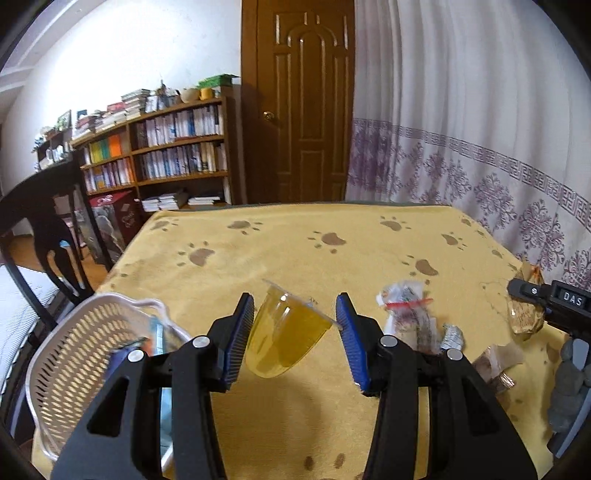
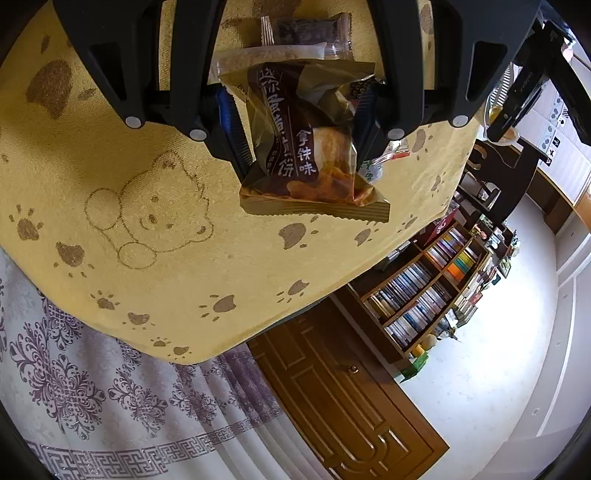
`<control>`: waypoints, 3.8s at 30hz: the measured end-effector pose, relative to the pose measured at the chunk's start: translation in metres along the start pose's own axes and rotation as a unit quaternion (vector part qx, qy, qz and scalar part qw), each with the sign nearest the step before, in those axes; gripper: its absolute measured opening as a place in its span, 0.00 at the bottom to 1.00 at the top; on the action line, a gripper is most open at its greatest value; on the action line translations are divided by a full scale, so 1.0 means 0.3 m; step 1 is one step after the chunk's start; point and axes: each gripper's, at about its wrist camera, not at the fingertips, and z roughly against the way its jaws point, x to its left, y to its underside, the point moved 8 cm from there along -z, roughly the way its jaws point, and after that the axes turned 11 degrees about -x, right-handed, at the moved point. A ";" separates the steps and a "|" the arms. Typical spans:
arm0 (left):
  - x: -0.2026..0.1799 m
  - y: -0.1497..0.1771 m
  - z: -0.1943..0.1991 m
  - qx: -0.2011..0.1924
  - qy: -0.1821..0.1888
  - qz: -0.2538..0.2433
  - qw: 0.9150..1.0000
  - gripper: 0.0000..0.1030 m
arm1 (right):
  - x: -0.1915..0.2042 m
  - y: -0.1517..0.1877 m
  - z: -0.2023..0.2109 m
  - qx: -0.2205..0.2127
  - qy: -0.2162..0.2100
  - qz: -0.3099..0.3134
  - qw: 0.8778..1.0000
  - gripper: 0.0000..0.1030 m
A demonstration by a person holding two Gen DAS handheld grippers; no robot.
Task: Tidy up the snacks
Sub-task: 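Lower the jelly cup into the white basket and open the left tool, then carry the brown snack bag toward the basket with the right tool, then lower the brown bag into the basket and open the right tool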
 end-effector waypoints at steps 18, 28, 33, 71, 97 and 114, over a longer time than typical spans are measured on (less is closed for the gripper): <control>0.287 -0.151 0.137 -0.053 -0.085 0.042 0.994 0.46 | 0.029 0.016 -0.004 0.005 -0.008 0.012 1.000 0.49; 0.305 -0.153 0.145 -0.048 -0.081 0.046 0.995 0.46 | 0.029 0.030 -0.011 0.011 -0.007 0.015 1.000 0.49; 0.293 -0.136 0.146 -0.040 -0.078 0.034 0.996 0.60 | 0.032 0.034 -0.013 0.012 -0.007 0.015 1.000 0.49; 0.572 0.064 0.108 0.045 -0.150 0.067 0.985 0.80 | 0.034 0.058 -0.029 0.020 -0.008 0.017 1.000 0.49; 0.763 -0.085 0.336 -0.048 -0.197 0.149 0.968 0.89 | 0.601 0.115 0.061 0.053 -0.161 0.087 0.982 0.49; 0.839 -0.129 0.419 -0.081 -0.214 0.171 0.958 0.89 | 1.168 0.452 -0.043 0.180 -0.241 0.140 0.943 0.49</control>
